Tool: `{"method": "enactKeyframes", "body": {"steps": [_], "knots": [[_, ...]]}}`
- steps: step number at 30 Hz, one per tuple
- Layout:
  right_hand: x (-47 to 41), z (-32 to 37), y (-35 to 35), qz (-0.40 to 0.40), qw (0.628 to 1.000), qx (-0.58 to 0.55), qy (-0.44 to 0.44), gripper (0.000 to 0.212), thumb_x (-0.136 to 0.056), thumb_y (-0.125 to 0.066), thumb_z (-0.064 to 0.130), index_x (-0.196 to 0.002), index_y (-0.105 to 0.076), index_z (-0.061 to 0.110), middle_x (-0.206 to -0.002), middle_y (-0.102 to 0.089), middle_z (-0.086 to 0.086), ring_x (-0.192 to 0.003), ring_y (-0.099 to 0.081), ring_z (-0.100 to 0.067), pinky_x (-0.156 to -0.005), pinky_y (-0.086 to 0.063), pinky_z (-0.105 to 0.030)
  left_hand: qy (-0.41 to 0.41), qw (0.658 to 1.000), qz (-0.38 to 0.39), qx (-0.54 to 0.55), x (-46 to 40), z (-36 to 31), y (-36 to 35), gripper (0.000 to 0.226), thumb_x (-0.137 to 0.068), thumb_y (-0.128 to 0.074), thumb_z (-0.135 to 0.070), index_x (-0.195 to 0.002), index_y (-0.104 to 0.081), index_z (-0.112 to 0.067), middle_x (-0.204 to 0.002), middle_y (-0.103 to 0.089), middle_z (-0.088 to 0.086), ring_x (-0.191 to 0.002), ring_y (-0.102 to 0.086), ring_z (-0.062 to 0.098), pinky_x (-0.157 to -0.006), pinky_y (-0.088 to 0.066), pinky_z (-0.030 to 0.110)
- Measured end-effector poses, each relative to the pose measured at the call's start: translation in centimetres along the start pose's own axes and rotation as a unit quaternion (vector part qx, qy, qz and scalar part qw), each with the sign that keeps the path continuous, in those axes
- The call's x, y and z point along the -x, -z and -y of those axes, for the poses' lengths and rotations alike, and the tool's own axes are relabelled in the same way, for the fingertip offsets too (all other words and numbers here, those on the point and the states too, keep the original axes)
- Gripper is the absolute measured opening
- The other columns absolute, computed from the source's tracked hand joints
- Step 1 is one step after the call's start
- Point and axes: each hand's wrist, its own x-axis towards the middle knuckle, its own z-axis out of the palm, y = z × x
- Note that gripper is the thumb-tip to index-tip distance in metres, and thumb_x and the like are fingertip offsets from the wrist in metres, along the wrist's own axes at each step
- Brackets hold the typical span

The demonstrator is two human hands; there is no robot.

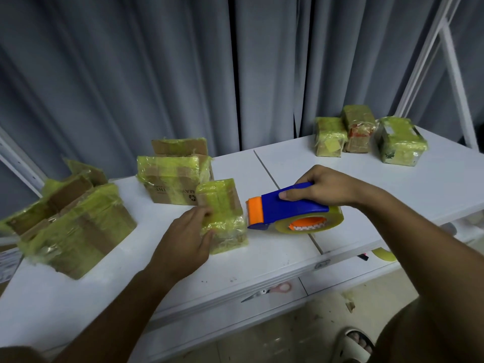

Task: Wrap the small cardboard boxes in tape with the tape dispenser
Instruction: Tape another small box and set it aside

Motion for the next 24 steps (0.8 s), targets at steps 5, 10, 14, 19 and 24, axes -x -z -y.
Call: {"method": "enactKeyframes", "body": {"steps": [5, 10, 14, 19, 24], "knots": [[-0.2, -0.1, 0.0, -0.004, 1.0, 0.006, -0.01, 0.053, -0.079, -0.069, 0.067, -0.082, -0.077, 0.014, -0.075, -0.076, 0.0, -0.071, -0.073, -0.017, -0.067, -0.052, -0.028, -0.043, 0.998, 0.033, -0.027, -1.3, -2.8, -1.2, 0.064, -0.089, -0.052, -0.026, -0.15, -0.034, -0.02, -0.154, -0.038, -0.005, -0.143, -0.03, 0.01, -0.114, -0.017, 0.023], [-0.6, -0.3, -0.1, -0.014, 1.0, 0.018, -0.018, 0.05, -0.081, -0.067, 0.067, -0.086, -0.076, 0.018, -0.077, -0.077, 0.004, -0.071, -0.073, -0.012, -0.066, -0.054, -0.027, -0.042, 0.997, 0.066, -0.011, -1.9, -2.5, -3.1, 0.057, -0.101, -0.024, -0.043, -0.153, -0.028, -0.02, -0.157, -0.029, -0.008, -0.144, -0.021, 0.002, -0.119, -0.022, 0.03], [-0.8, -0.5, -0.3, -0.013, 1.0, 0.014, -0.021, 0.049, -0.081, -0.067, 0.067, -0.084, -0.076, 0.019, -0.074, -0.076, 0.006, -0.068, -0.072, -0.01, -0.064, -0.051, -0.024, -0.039, 0.998, 0.056, -0.01, -2.2, -2.1, -3.4, 0.064, -0.098, -0.026, -0.054, -0.15, -0.037, -0.018, -0.154, -0.037, -0.005, -0.143, -0.029, 0.007, -0.113, -0.022, 0.027], [0.3, -0.9, 0.5, -0.004, 1.0, -0.02, -0.004, 0.059, -0.07, -0.065, 0.072, -0.085, -0.076, 0.016, -0.077, -0.077, 0.003, -0.072, -0.074, -0.015, -0.066, -0.052, -0.026, -0.03, 0.998, 0.063, 0.0, -2.1, -1.8, -2.6, 0.053, -0.098, -0.038, -0.04, -0.146, -0.043, -0.018, -0.15, -0.043, -0.006, -0.141, -0.033, 0.006, -0.115, -0.027, 0.027], [0.8, -1.2, 0.5, 0.002, 0.999, -0.026, 0.022, 0.056, -0.072, -0.065, 0.068, -0.087, -0.077, 0.016, -0.079, -0.077, 0.003, -0.073, -0.074, -0.015, -0.066, -0.051, -0.027, -0.028, 0.997, 0.077, 0.015, -2.0, -1.5, -2.2, 0.047, -0.101, -0.044, -0.033, -0.146, -0.044, -0.019, -0.15, -0.043, -0.008, -0.141, -0.032, 0.005, -0.117, -0.027, 0.027]]}}
